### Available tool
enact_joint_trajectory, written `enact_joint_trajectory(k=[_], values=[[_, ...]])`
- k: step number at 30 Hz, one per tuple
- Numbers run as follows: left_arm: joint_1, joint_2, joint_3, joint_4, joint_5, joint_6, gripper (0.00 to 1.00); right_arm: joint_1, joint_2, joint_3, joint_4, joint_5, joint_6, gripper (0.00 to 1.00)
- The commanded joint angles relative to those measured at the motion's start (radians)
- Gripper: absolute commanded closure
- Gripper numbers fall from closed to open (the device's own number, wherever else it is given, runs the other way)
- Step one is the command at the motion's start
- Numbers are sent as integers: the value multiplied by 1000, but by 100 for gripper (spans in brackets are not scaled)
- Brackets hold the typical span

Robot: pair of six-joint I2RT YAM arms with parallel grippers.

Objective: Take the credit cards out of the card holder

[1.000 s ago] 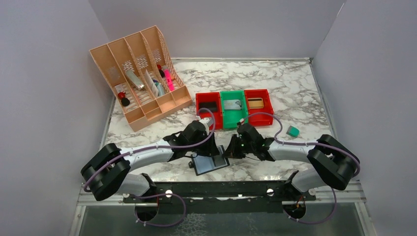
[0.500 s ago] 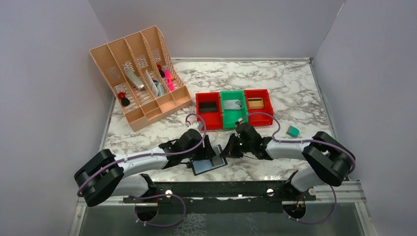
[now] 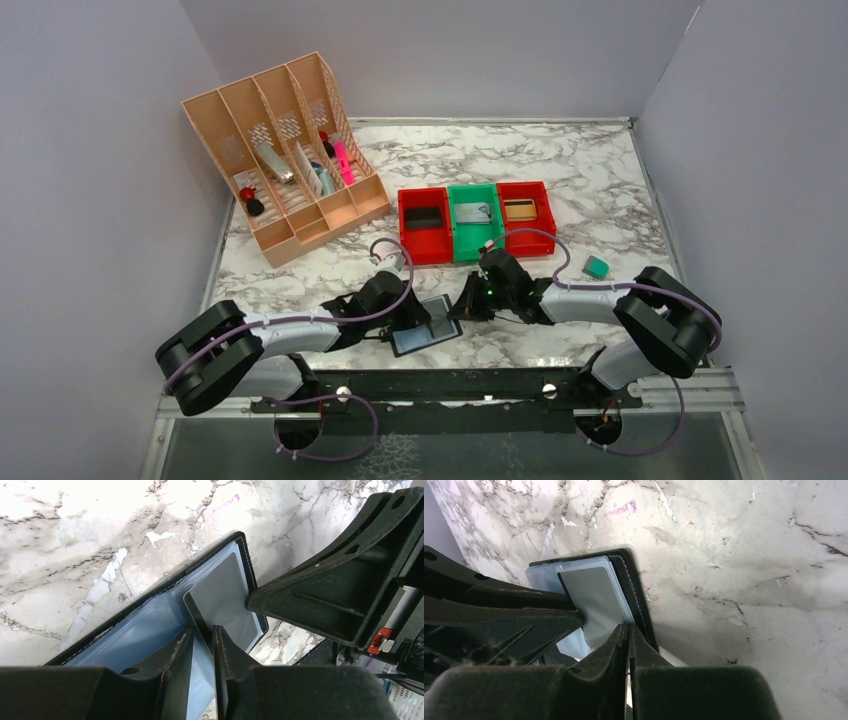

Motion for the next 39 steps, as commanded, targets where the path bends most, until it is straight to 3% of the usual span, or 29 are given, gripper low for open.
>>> enact_joint_trajectory(k=[1, 7, 10, 12, 19, 39], values=[[-3, -4, -46, 23, 28, -32, 76, 5, 70, -33, -148, 69, -18, 90], [-3, -58, -84, 26, 27, -70, 77, 5, 82, -34, -138, 57, -15, 90], [-3, -102, -101, 17, 30, -85, 62, 5, 89, -34, -133, 56, -12, 90], [-3, -137, -109, 5, 34, -90, 60, 5, 93, -35, -131, 54, -9, 90], [-3, -188, -133, -6, 58, -100, 71, 5, 96, -32, -128, 53, -6, 90], [-3, -61, -119, 95, 44, -94, 74, 5, 133, -35, -100, 32, 4, 90]])
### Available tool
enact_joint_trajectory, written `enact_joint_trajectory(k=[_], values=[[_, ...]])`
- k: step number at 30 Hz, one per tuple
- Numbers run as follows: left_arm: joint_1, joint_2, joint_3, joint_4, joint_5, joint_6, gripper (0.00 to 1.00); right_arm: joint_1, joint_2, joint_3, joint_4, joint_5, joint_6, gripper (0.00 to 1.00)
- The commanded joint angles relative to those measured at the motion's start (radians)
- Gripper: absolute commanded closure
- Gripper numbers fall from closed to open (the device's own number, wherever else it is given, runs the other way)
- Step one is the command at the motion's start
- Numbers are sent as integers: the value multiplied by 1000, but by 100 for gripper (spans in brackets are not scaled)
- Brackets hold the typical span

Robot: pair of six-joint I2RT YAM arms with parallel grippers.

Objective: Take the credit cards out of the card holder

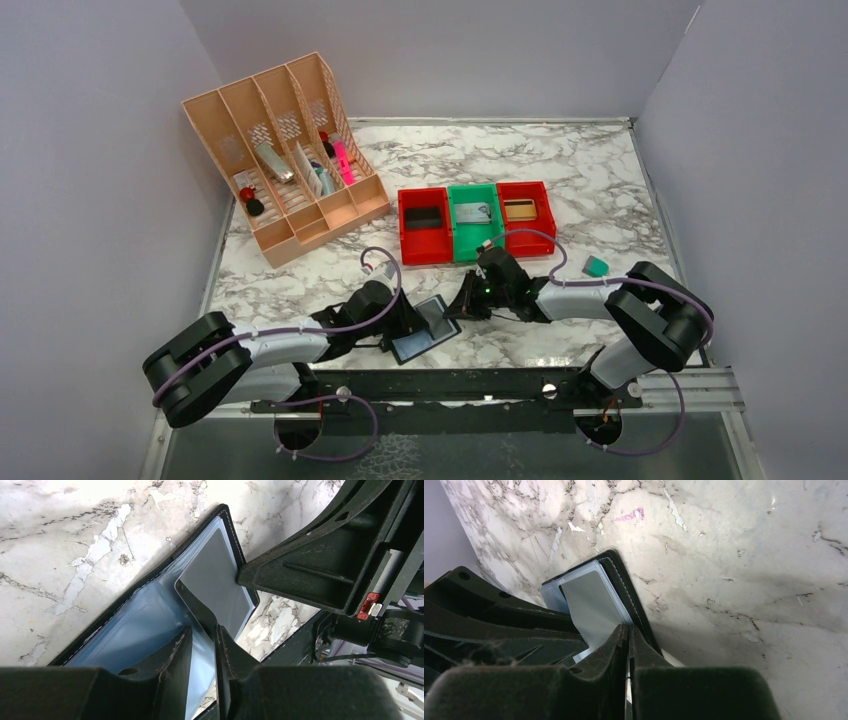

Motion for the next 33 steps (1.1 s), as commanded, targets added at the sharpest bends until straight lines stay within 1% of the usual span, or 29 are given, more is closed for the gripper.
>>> enact_joint_trajectory(k=[1, 9, 12, 16, 20, 22, 27, 30, 33], values=[[-3, 33, 5, 3, -1, 7, 74, 14, 77, -45, -146, 74, -34, 90], [-3, 57, 9, 38, -17, 1, 78, 14, 67, -54, -150, 77, -34, 90], [-3, 50, 12, 40, -25, 6, 85, 14, 61, -59, -155, 80, -33, 90], [-3, 37, 17, 38, -16, 38, 100, 14, 42, -66, -182, 107, -26, 90], [-3, 41, 57, 20, 28, 109, 100, 14, -2, -99, -199, 145, -3, 90], [-3, 59, 108, -23, 59, 157, 100, 14, -22, -121, -203, 155, 13, 90], [-3, 130, 265, -205, 86, 299, 100, 14, -87, -158, -220, 200, 50, 90], [-2, 157, 314, -290, 65, 343, 100, 14, -127, -157, -255, 242, 60, 90], [-1, 166, 319, -335, 51, 356, 100, 14, -155, -152, -284, 274, 65, 90]])
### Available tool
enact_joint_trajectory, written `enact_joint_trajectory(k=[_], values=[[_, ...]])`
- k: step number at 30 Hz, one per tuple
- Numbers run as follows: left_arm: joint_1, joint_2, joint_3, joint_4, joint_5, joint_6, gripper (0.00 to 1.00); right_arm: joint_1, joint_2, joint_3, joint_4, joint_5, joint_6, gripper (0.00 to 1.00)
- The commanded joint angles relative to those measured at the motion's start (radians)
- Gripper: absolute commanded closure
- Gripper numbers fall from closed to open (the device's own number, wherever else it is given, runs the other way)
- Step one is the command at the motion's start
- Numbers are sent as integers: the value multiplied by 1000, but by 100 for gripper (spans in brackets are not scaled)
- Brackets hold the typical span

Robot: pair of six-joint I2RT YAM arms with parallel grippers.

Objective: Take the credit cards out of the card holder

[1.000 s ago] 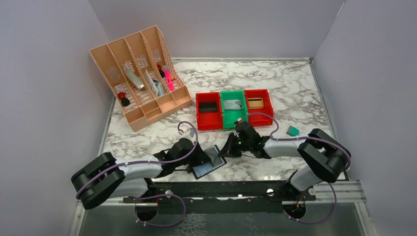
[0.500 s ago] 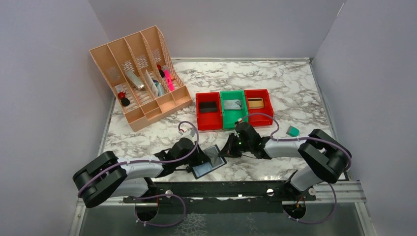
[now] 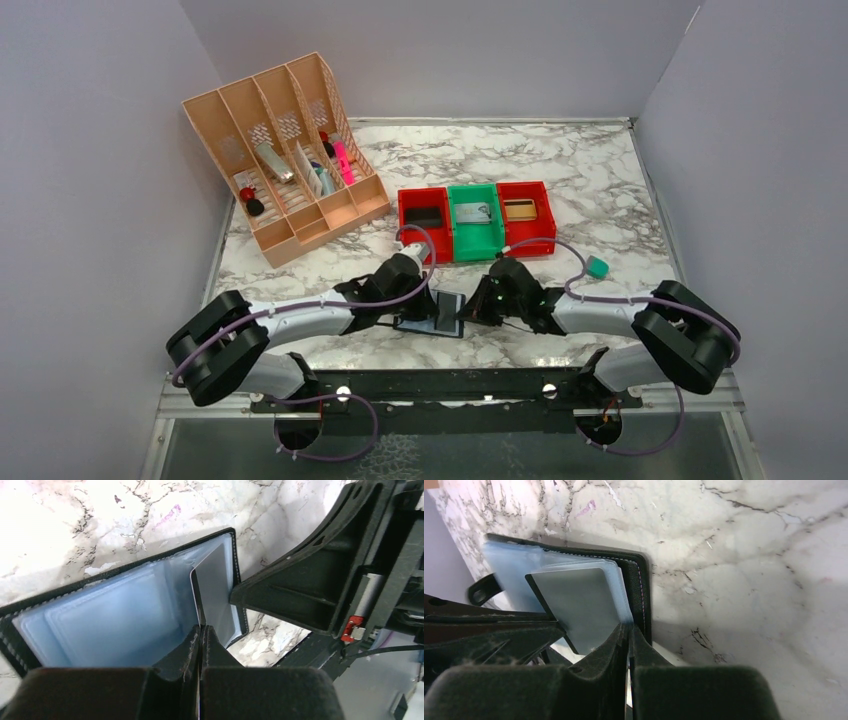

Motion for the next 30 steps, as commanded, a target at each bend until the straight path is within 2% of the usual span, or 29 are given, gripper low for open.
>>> enact_joint_trajectory(k=[1, 5, 10, 16, 19, 22, 24, 30], values=[[-1, 11, 16, -116, 0, 82, 100, 7, -3, -46, -251, 152, -14, 90], [3, -16, -19, -135, -24, 73, 100, 7, -28, -32, -267, 166, -27, 90], [10, -44, -31, -139, -15, 88, 100, 7, -86, 7, -259, 129, -121, 88], [11, -38, -15, -130, -17, 88, 100, 7, -155, 24, -109, -44, -258, 83], [10, -35, -10, -126, -33, 80, 100, 7, -123, 41, -34, -130, -288, 81], [11, -35, -6, -130, -43, 76, 100, 7, -25, 70, 22, -214, -317, 78], [11, -37, -5, -135, -48, 75, 100, 7, 59, 110, -22, -201, -303, 80], [10, -47, 25, -230, -92, 90, 100, 7, 167, 128, -201, 55, -242, 87]])
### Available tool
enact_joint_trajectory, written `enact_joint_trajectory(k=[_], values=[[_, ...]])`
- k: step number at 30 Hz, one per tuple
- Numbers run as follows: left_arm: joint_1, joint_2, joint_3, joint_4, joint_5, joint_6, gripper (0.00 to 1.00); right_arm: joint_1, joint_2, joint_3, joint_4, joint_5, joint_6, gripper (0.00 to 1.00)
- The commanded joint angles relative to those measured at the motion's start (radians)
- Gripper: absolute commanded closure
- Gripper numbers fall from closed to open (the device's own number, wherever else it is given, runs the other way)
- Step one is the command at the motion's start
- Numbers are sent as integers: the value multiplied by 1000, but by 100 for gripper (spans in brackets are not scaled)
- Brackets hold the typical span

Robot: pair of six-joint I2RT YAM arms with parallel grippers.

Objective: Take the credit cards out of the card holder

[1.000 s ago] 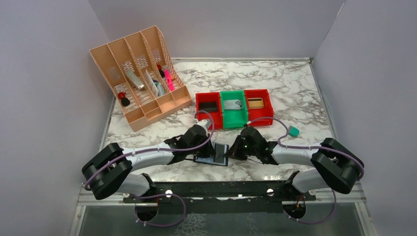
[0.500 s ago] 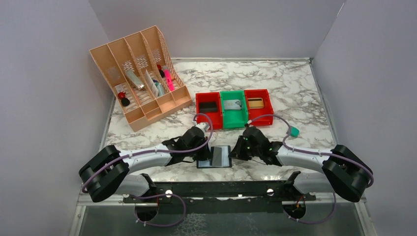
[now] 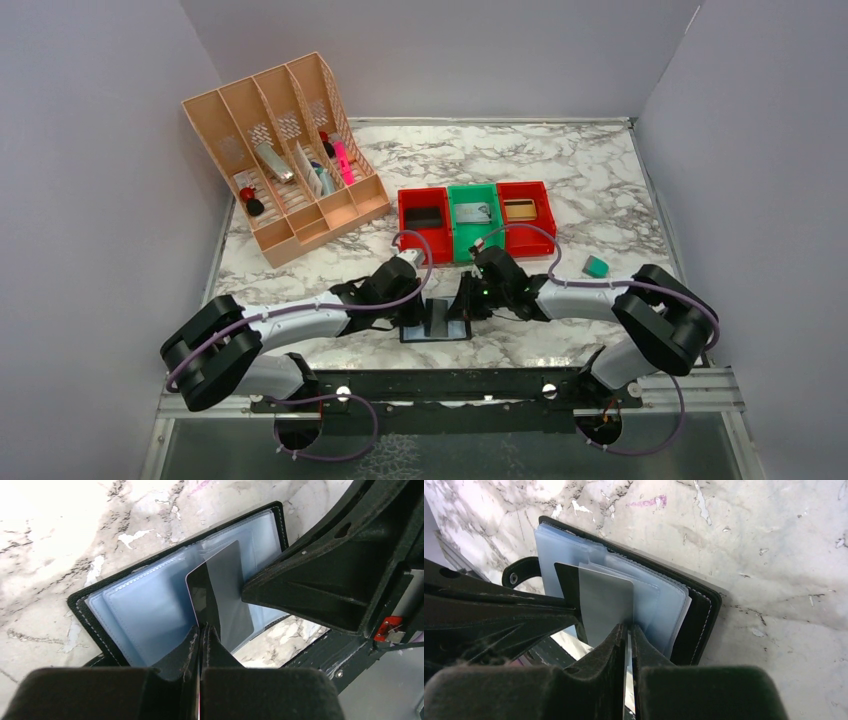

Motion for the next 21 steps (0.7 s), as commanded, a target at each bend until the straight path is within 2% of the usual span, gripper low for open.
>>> enact_joint_trajectory(k=[1, 3, 5, 11, 18, 21], values=[[5, -24, 41, -138, -86, 36, 100, 1, 57, -6, -170, 207, 9, 87], [5, -44, 38, -152, -110, 35, 97, 1, 54, -11, -181, 222, 4, 87], [7, -61, 21, -118, -102, 31, 85, 1, 51, -17, -172, 208, -1, 87], [7, 15, -25, 90, 65, -28, 66, 1, 89, -26, -122, 146, 25, 87], [8, 92, -49, 155, 87, -95, 65, 1, 99, -40, -106, 123, 45, 87], [8, 64, -63, 145, 58, -101, 70, 1, 86, -48, -109, 135, 53, 87]])
